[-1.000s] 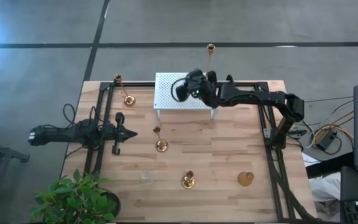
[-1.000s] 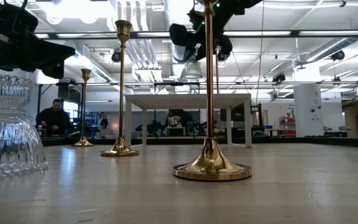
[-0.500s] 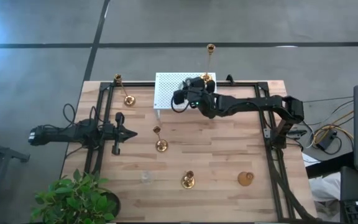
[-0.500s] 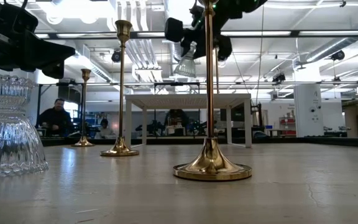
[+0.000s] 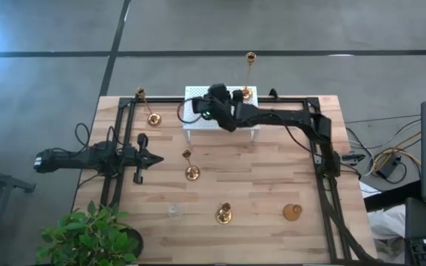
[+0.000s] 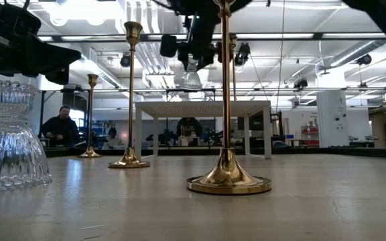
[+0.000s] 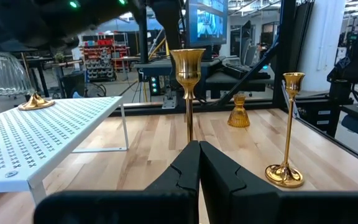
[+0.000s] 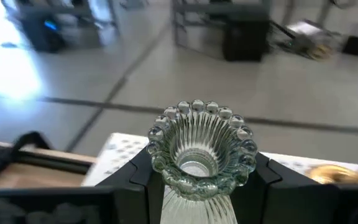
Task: Pick & Place candle stick holders
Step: Put the blue glass candle holder on the shelf
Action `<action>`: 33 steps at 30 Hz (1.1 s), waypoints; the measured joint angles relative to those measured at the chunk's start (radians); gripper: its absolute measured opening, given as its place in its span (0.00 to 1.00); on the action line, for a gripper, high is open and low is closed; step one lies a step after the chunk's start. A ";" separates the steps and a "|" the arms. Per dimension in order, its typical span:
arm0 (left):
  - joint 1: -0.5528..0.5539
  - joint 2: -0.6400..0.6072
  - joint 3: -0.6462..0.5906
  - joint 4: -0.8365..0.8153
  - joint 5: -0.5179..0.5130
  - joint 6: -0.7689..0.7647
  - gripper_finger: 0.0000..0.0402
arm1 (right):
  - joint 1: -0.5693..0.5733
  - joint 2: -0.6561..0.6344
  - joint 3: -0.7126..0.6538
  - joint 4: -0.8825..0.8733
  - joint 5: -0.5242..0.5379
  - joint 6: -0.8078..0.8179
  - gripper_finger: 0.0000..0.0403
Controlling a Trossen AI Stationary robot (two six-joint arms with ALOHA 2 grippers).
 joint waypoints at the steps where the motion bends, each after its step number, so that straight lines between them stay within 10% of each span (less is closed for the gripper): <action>1: 0.000 0.000 0.000 0.000 0.000 0.000 0.03 | -0.005 0.023 0.069 -0.107 0.004 0.052 0.31; 11: 0.000 0.003 0.000 0.001 0.082 -0.005 0.03 | -0.056 0.201 0.411 -0.477 -0.015 0.221 0.31; 33: 0.000 0.006 0.000 0.000 0.079 -0.004 0.03 | -0.085 0.221 0.336 -0.478 0.023 0.292 0.31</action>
